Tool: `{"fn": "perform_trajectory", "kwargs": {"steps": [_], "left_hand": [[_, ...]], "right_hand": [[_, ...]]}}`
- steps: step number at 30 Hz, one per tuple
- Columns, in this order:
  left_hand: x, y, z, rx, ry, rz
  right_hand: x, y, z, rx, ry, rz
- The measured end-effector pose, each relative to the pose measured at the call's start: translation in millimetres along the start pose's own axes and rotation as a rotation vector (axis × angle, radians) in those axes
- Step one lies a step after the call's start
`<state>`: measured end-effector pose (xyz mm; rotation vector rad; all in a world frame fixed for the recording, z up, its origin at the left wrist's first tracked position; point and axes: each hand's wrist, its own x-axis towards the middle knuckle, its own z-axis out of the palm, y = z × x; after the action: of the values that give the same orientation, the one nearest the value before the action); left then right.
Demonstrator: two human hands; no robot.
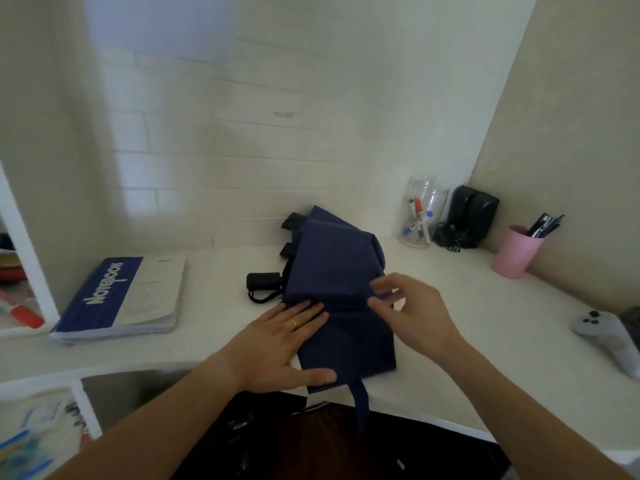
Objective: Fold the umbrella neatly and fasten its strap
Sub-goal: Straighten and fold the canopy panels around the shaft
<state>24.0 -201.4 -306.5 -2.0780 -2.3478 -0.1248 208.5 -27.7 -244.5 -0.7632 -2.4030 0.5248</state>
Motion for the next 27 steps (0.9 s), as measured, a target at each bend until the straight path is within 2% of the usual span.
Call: {"fn": "perform_trajectory", "kwargs": {"steps": [2, 7, 8, 10, 12, 13, 14, 15, 17, 19, 22, 27], "left_hand": [[0, 0, -1, -0.003, 0.011, 0.000], [-12, 2, -3, -0.066, 0.158, 0.048], [-16, 3, -5, -0.142, 0.245, 0.054], [-17, 4, -11, -0.252, 0.552, 0.030], [-2, 4, -28, -0.383, 0.887, -0.131], [9, 5, -41, -0.519, 0.965, -0.256], [22, 8, -57, -0.690, 0.962, -0.381], [34, 11, -71, -0.893, 0.873, -0.484], [59, 10, -88, -1.256, 0.668, -0.525], [69, 11, -98, -1.444, 0.551, -0.524], [62, 16, -98, -1.484, 0.540, -0.529], [18, 35, -87, -1.422, 0.444, -0.380]], "right_hand": [[27, -15, -4, 0.146, 0.120, 0.113], [67, -20, 1, 0.480, -0.002, 0.392], [68, -17, 0, 0.508, -0.001, 0.404], [66, -13, -6, 0.570, 0.013, 0.395], [61, -12, -13, 0.655, 0.013, 0.375], [58, -11, -16, 0.675, 0.008, 0.361], [55, -11, -19, 0.679, 0.000, 0.351], [51, -11, -21, 0.676, -0.014, 0.343], [45, -10, -24, 0.699, -0.048, 0.320], [38, -8, -28, 0.730, -0.065, 0.303], [27, 0, -36, 0.753, -0.094, 0.310], [-2, 17, -41, 0.896, -0.198, 0.387]]}}
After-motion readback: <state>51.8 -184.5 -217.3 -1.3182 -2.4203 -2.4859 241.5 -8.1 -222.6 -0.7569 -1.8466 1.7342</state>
